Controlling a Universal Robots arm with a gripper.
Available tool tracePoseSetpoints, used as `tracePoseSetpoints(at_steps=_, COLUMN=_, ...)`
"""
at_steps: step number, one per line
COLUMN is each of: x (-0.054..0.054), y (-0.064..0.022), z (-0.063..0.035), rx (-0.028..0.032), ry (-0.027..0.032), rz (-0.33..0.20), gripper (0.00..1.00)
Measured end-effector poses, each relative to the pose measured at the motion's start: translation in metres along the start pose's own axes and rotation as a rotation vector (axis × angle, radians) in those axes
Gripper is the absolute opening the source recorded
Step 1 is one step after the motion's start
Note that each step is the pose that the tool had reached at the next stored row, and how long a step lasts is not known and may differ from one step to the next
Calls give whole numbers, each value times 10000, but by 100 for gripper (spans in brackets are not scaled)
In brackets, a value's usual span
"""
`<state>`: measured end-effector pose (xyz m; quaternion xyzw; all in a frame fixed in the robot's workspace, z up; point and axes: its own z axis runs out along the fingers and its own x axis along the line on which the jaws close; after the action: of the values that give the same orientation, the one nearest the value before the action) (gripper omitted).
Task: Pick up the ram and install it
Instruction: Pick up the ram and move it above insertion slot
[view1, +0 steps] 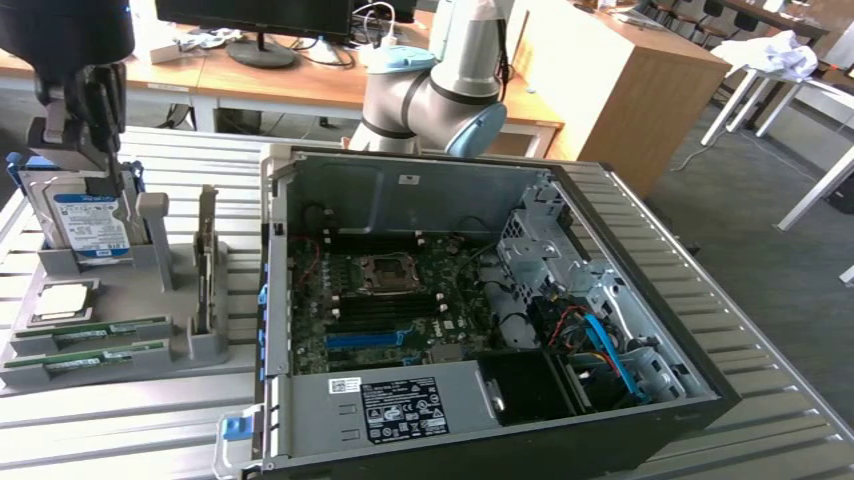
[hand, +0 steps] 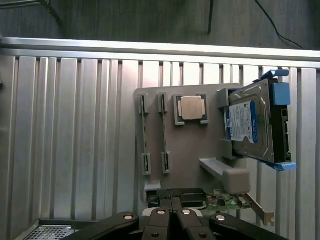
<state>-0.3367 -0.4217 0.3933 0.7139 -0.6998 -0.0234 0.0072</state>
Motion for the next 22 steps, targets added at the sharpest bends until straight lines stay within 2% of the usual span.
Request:
tracePoseSetpoints(at_steps=3, x=0, y=0, z=0, rx=-4, ry=7, rz=-182, gripper=10)
tracePoseSetpoints(at_steps=12, x=20, y=0, z=-1, rx=-4, ry=3, rz=-183, gripper=11)
tracePoseSetpoints(at_steps=13, x=22, y=1, z=0, rx=-3, ry=2, rz=-182, gripper=23)
tracePoseSetpoints(at_steps=14, x=22, y=1, z=0, rx=-3, ry=2, rz=-181, gripper=23)
tracePoseSetpoints(at_steps=15, x=23, y=1, z=0, rx=-3, ry=2, rz=-181, gripper=30)
tracePoseSetpoints(at_steps=18, x=25, y=5, z=0, rx=-5, ry=3, rz=-187, gripper=30)
tracePoseSetpoints(at_steps=22, x=23, y=61, z=8, rx=-4, ry=4, rz=-193, gripper=30)
